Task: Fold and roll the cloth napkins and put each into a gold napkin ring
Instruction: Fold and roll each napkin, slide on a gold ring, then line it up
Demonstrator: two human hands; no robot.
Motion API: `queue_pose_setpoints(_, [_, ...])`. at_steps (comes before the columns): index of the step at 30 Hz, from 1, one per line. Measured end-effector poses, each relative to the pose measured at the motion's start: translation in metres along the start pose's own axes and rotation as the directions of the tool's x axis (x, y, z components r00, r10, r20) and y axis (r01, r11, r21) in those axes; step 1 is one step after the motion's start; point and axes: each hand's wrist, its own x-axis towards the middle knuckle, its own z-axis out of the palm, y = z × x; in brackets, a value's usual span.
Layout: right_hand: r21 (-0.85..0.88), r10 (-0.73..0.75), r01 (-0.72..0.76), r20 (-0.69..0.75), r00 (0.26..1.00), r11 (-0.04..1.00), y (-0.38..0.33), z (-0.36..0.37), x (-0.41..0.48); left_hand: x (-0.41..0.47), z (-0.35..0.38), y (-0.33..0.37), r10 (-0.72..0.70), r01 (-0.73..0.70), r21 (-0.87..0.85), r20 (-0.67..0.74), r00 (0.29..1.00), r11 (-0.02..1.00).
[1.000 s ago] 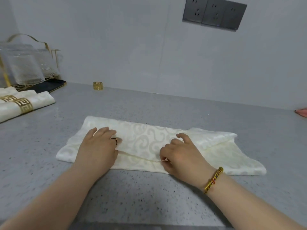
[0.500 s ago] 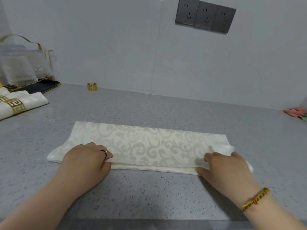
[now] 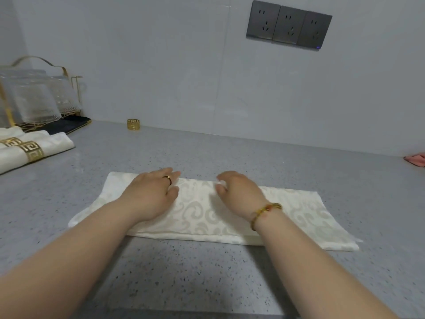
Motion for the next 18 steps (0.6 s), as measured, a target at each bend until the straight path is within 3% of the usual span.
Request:
queue_pose_setpoints(8, [0.005, -0.019, 0.018, 0.235, 0.972, 1.0, -0.032, 0.056, 0.016, 0.017, 0.036, -0.007, -0.041, 0.041, 0.006, 0.131, 0.991, 0.999])
queue_pose_setpoints(18, [0.0, -0.052, 0.054, 0.27, 0.961, 0.999, -0.035, 0.06, 0.0, 0.015, 0.031, -0.023, -0.064, 0.068, -0.022, 0.162, 0.985, 0.997])
